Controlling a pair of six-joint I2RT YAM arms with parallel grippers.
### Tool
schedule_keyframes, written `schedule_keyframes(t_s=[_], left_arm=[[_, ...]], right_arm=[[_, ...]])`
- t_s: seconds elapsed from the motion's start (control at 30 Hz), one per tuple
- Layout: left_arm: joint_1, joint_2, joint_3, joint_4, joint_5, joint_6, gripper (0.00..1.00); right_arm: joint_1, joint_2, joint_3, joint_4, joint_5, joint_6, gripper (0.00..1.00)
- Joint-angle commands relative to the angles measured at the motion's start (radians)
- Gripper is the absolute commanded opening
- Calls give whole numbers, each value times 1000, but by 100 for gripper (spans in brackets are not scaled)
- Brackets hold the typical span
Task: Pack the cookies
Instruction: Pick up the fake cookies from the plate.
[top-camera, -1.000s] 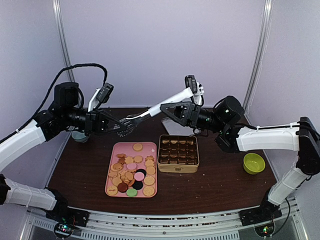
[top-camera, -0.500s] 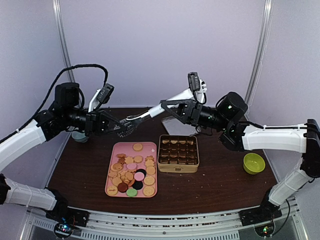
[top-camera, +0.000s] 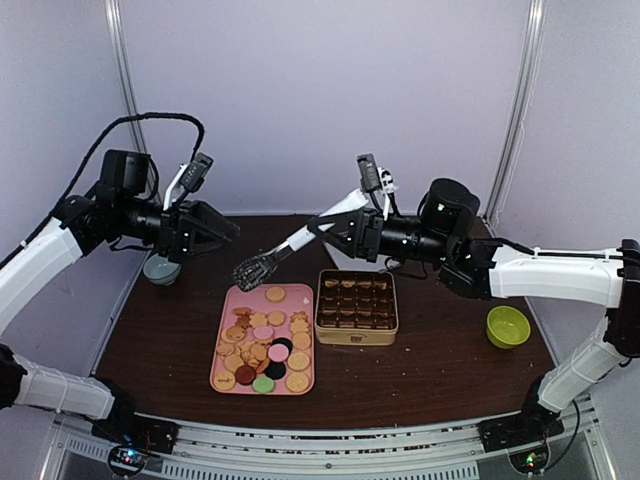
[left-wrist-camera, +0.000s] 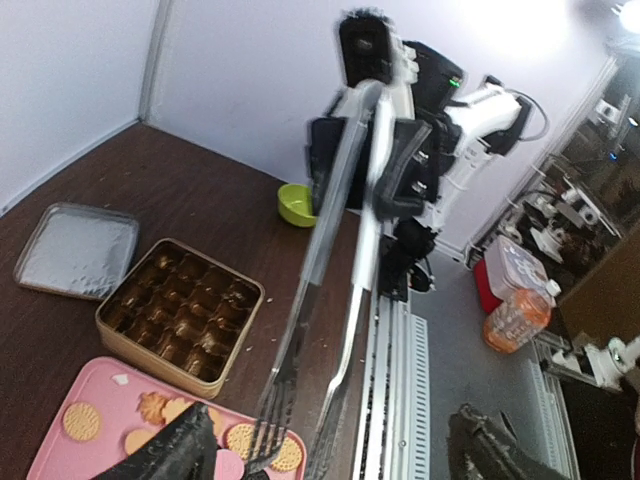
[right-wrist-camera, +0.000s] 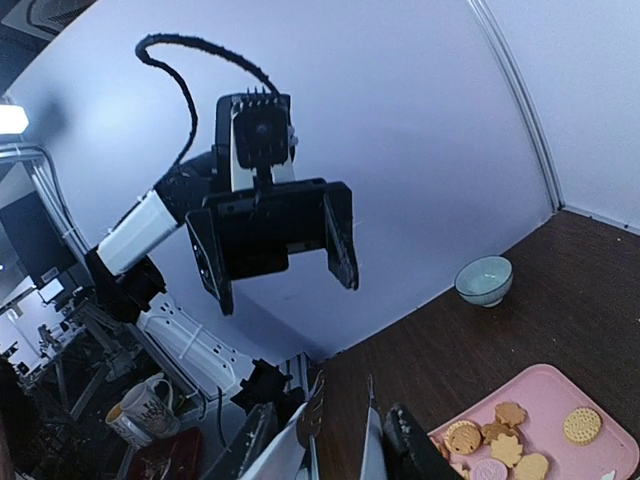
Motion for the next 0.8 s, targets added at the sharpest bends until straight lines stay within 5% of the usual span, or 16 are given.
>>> schedule_keyframes(t_s=[0.0,0.13,0.3,0.77], left_arm=[[107,89,161,-453,-122,364,85],[179,189,298,-684,-295,535,88],[258,257,340,-770,-390,560,95],[286,159,139,-688,-403,584,98]], right_arm=[[63,-7,91,-297,193,-218,35],[107,36,136,-379,300,-277,34],[170,90,177,-443,388,-319,34],[286,192,193,-453,531,-327,33]])
